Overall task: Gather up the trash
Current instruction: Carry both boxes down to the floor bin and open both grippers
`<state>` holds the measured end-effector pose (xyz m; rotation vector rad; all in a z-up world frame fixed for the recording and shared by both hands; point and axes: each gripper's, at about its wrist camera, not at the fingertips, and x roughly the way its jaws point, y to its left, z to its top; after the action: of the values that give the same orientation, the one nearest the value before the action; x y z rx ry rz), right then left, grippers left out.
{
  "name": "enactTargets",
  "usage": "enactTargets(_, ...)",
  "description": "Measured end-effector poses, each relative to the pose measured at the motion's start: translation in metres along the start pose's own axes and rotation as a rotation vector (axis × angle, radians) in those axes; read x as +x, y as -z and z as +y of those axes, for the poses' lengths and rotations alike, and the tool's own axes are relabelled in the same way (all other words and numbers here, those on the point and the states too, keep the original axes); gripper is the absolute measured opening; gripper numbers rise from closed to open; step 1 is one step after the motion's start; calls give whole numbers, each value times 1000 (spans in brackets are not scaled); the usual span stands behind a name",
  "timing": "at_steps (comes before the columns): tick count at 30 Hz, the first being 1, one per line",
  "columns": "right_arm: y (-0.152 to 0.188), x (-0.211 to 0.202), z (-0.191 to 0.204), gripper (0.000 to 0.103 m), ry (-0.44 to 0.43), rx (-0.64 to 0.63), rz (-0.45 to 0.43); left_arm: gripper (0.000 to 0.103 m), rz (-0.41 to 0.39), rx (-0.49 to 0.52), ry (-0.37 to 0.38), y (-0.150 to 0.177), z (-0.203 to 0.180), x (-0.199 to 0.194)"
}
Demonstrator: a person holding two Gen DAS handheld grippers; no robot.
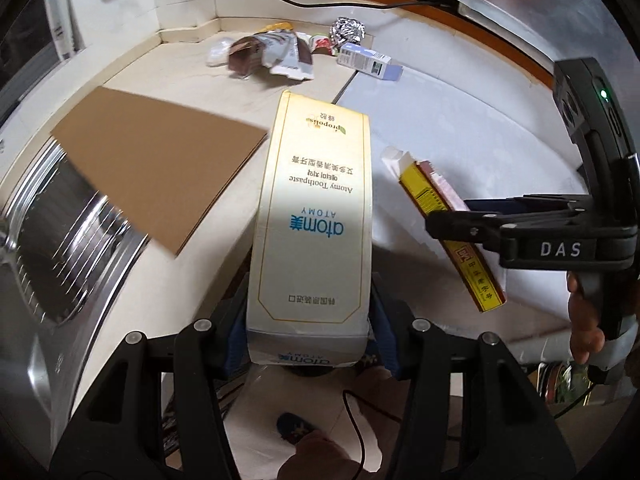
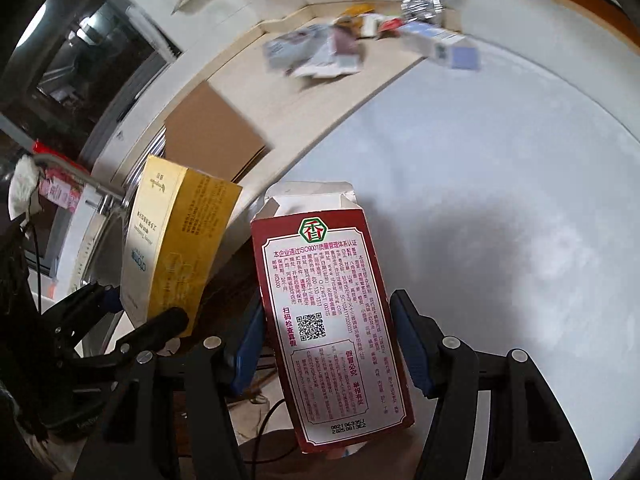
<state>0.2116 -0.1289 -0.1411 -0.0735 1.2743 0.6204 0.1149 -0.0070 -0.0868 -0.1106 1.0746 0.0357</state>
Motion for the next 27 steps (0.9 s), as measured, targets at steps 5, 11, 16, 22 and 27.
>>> enactTargets(5, 37, 11, 54, 61, 54, -11, -13, 50, -11, 23, 30, 41, 23, -18)
enactTargets(11, 84, 38, 82, 61, 123, 45, -13, 50, 6, 56, 74, 89, 42, -25)
enactTargets(16, 125, 60, 89, 61, 160, 106, 24, 50, 44, 66, 109, 111, 39, -11)
enactTargets(22, 155, 91, 85, 61, 214, 152, 75, 50, 99, 23, 138, 133, 36, 14)
enactTargets(27, 175, 120, 66, 61, 250, 139, 126, 50, 155, -13, 109, 147, 29, 52)
